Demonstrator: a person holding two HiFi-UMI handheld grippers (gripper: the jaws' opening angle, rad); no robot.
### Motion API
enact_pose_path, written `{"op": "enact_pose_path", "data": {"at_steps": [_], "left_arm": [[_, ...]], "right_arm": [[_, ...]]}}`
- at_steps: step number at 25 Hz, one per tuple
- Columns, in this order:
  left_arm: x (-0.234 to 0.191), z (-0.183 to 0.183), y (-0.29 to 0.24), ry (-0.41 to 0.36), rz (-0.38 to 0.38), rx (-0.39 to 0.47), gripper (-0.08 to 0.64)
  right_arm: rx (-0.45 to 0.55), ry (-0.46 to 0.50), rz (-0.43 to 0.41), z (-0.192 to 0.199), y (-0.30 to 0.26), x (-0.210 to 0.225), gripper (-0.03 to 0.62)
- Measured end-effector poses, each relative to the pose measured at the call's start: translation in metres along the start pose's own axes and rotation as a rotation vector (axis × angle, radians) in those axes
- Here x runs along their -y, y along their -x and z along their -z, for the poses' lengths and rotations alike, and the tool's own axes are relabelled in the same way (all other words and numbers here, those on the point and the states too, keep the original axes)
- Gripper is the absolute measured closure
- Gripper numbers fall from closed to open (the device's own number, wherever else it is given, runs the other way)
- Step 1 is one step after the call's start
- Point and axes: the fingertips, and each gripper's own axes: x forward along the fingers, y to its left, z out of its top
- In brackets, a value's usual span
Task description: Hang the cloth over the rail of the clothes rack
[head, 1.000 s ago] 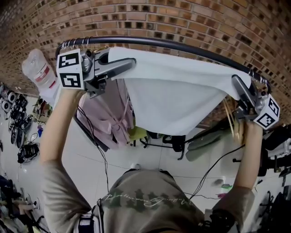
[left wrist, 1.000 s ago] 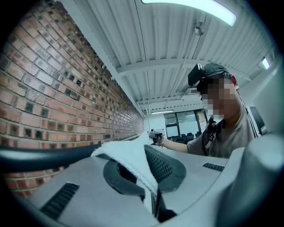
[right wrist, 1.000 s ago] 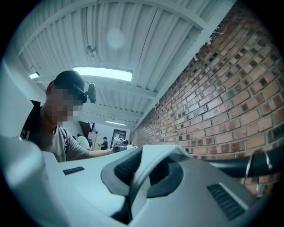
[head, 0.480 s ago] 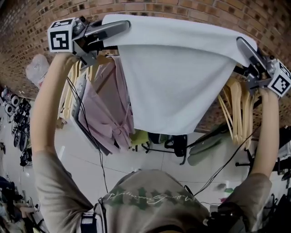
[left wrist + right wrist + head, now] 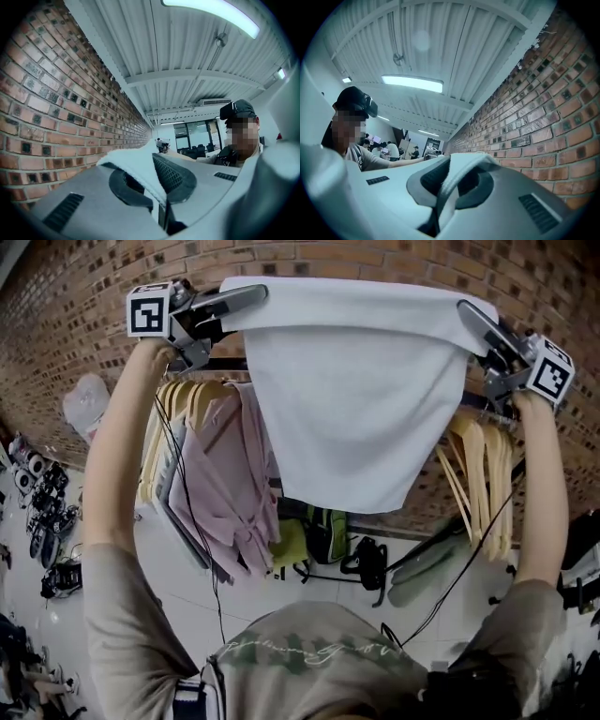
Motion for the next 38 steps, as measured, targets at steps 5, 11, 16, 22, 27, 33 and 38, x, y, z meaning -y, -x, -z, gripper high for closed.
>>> {"op": "enact_pose_path", "data": {"at_steps": [5,11,16,22,27,33,38], "left_arm": [[-0.015,-0.009,0.0,0.0,-0.038,-0.015,0.543],[-0.026,-0.009,-0.007,0.032,-0.013,-0.008,0.543],[-0.043,-0.016,-0.007,0.008,-0.058,-0.015,0.543],[-0.07,-0.033,-0.01,-0.149,-0.165,-0.025,0.543],[-0.089,-0.046,-0.017,-0.148,-0.202,-0.036,0.543],[-0.107,-0.049,-0.024,-0.129,-0.224,-0.061,0.543],[-0.139,-0.03,-0.027,-0.189,-0.365,-0.064,0.543]], "right_arm": [[-0.004,0.006,0.005,-0.002,-0.006,0.016,0.572],[-0.008,0.007,0.024,0.0,-0.002,0.03,0.572],[-0.01,0.031,0.019,-0.008,-0.01,0.042,0.572],[0.009,0.025,0.055,-0.012,-0.015,0.069,0.572],[0.018,0.017,0.081,-0.016,-0.015,0.092,0.572],[0.013,0.02,0.093,-0.015,-0.015,0.103,0.572],[-0.011,-0.027,0.122,0.011,-0.018,0.122,0.573]]}}
